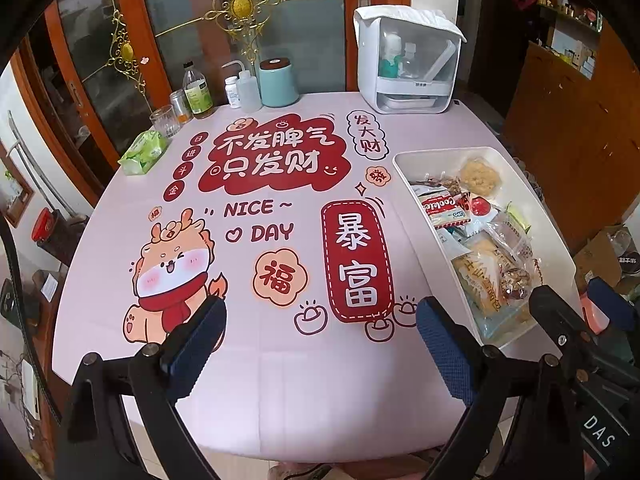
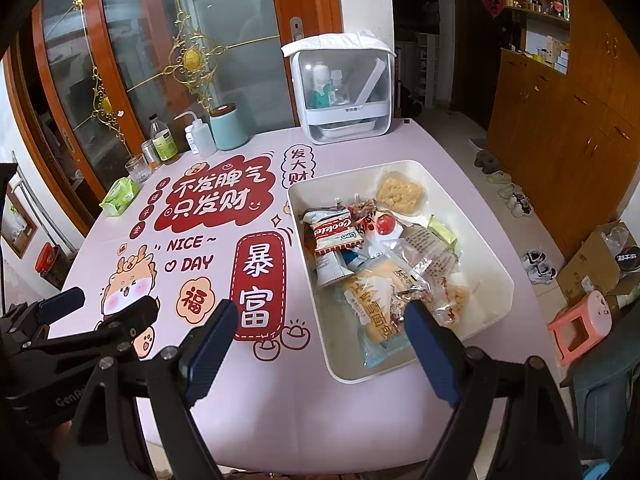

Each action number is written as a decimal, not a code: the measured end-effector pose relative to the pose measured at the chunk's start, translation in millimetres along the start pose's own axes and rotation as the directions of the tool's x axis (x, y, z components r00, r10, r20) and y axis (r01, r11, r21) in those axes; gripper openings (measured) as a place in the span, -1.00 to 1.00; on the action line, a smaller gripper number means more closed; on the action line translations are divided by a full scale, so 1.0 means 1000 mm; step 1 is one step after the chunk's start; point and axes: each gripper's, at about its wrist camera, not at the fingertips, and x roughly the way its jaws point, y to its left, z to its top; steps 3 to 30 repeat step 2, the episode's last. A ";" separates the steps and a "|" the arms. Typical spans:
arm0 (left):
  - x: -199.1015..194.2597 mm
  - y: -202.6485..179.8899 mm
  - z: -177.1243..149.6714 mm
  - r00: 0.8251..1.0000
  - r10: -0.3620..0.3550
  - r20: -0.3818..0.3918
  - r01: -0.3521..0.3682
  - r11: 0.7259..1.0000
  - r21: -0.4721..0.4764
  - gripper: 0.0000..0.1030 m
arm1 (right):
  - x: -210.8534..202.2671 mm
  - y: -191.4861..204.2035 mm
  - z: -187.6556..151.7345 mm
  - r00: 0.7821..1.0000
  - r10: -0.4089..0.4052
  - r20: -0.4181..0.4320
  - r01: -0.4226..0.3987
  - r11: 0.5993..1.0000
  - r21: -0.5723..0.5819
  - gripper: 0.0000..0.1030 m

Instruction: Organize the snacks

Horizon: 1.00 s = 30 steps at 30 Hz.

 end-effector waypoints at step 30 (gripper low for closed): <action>0.000 0.000 0.000 1.000 0.003 0.000 -0.003 1.000 -0.001 0.85 | 0.001 0.001 0.001 1.000 0.002 0.000 -0.002 1.000 -0.002 0.66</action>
